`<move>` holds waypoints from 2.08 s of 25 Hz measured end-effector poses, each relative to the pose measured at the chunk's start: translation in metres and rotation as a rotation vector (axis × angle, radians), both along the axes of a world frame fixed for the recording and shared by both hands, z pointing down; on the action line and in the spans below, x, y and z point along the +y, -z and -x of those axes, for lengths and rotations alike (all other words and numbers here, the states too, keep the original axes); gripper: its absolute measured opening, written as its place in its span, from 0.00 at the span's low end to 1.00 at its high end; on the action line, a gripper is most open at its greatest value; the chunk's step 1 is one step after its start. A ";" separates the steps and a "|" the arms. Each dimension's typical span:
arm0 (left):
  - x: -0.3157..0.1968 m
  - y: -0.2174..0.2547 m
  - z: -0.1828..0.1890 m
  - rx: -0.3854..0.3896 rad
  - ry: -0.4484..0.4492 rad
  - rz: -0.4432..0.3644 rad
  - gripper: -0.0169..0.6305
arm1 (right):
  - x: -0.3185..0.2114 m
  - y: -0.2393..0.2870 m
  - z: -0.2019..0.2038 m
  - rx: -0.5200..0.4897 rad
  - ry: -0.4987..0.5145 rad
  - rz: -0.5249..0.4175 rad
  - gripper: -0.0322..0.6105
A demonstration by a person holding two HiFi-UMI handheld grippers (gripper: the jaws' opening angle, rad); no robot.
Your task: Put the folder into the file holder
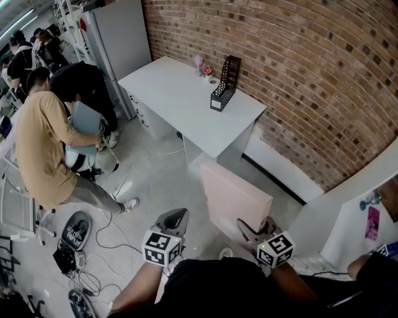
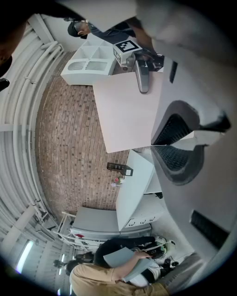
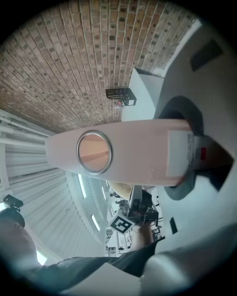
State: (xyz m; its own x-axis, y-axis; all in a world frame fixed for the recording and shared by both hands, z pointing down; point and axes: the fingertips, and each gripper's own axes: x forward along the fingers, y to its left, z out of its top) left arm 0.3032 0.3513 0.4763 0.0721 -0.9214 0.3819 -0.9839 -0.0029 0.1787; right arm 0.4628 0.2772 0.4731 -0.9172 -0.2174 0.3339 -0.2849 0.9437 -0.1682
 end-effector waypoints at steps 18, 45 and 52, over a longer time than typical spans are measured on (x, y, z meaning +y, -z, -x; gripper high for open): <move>-0.003 -0.005 0.026 -0.008 -0.021 0.035 0.04 | 0.003 -0.003 0.034 0.019 0.030 0.019 0.31; 0.094 -0.036 0.167 0.033 -0.081 0.056 0.04 | 0.098 -0.023 0.164 0.080 -0.064 0.033 0.30; 0.074 -0.057 0.173 0.065 -0.092 0.084 0.04 | 0.071 -0.030 0.192 0.084 -0.048 0.042 0.30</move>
